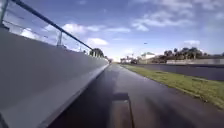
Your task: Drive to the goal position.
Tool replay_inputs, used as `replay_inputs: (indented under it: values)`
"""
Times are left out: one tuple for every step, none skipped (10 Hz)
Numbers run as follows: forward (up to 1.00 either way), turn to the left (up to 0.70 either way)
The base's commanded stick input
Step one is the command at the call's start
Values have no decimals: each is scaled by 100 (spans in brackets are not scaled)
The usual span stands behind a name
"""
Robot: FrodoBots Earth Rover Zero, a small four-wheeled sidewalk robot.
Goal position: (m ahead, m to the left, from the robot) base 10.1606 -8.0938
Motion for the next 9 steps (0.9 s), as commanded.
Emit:
replay_inputs:
  values:
    - [6,0]
    - [6,0]
    - [6,0]
    - [6,0]
    - [6,0]
    - [6,0]
    - [6,0]
    - [6,0]
    - [6,0]
